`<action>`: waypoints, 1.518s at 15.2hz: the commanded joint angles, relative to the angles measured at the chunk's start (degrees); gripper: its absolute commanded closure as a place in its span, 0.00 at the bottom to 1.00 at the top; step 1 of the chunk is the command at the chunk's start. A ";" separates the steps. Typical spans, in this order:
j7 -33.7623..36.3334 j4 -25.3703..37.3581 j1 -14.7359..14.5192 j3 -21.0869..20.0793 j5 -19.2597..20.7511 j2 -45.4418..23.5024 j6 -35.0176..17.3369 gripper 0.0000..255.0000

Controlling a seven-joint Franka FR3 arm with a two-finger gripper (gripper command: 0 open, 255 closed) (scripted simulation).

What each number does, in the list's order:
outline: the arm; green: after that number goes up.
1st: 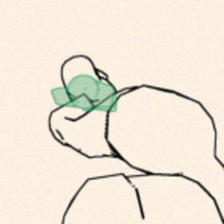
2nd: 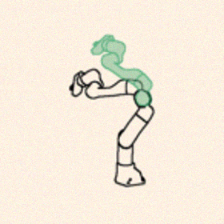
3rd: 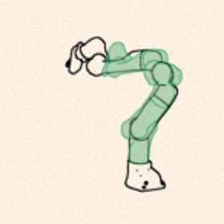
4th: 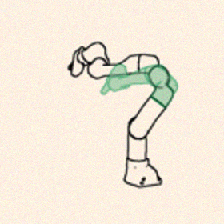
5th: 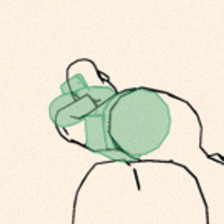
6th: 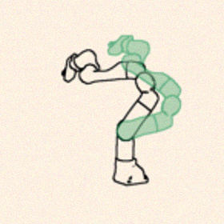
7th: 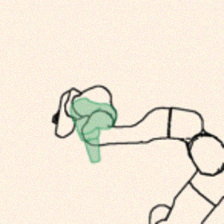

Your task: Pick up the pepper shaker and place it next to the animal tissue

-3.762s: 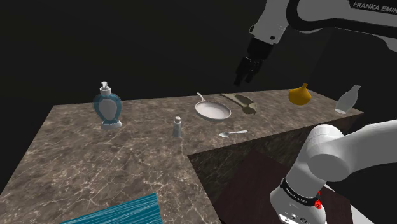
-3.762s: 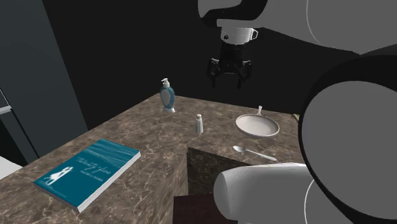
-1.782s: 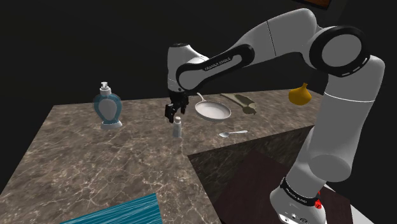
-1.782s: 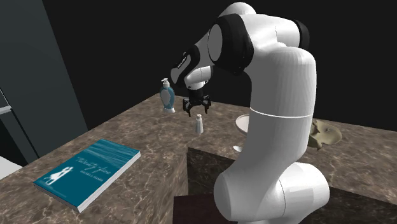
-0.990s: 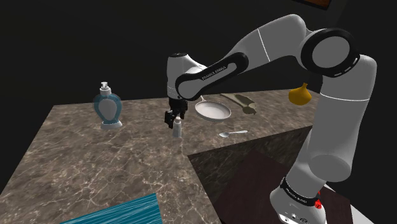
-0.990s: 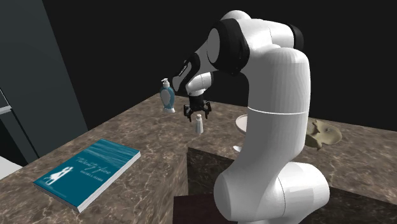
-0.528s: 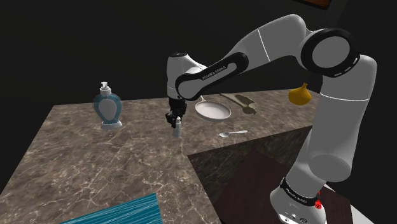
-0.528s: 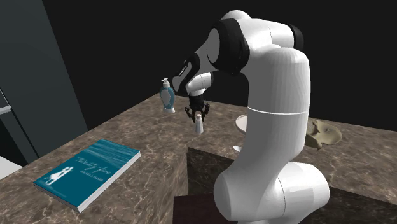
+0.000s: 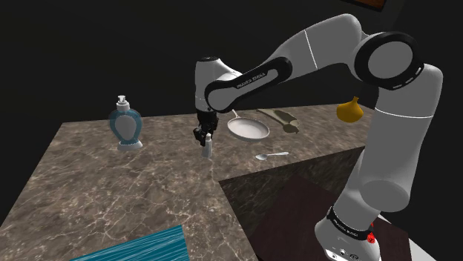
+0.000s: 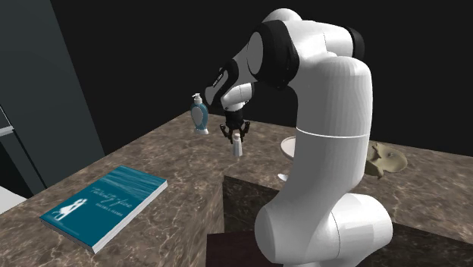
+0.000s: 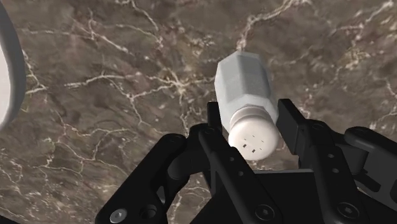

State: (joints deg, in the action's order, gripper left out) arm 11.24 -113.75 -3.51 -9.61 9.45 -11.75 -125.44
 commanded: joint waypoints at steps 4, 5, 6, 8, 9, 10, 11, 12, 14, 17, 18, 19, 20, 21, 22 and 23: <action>-0.66 1.82 0.04 -0.17 -0.68 1.72 3.47 1.00; -0.79 2.21 0.05 -0.20 -0.80 2.03 4.16 1.00; -0.92 2.61 0.06 -0.22 -0.92 2.33 4.85 1.00; -1.16 3.46 0.08 -0.26 -1.14 2.90 6.25 1.00; -1.28 3.90 0.08 -0.28 -1.24 3.17 6.95 1.00; -1.40 4.36 0.09 -0.30 -1.35 3.43 7.65 1.00; -1.51 4.82 0.09 -0.32 -1.44 3.68 8.36 1.00; -1.63 5.31 0.09 -0.33 -1.53 3.92 9.07 1.00; -1.84 6.31 0.10 -0.36 -1.71 4.36 10.49 1.00; -2.15 7.92 0.10 -0.40 -1.94 4.93 12.64 1.00; -2.25 8.48 0.09 -0.41 -2.01 5.10 13.37 1.00; -2.34 9.06 0.09 -0.42 -2.07 5.26 14.09 1.00; -2.44 9.65 0.09 -0.43 -2.14 5.40 14.82 1.00; -2.53 10.25 0.08 -0.44 -2.19 5.54 15.55 1.00; -2.62 10.87 0.08 -0.45 -2.25 5.66 16.29 1.00; -2.70 11.51 0.07 -0.46 -2.30 5.77 17.02 1.00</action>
State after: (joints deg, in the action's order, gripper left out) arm 8.71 -102.71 -3.48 -10.09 7.25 -6.32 -109.21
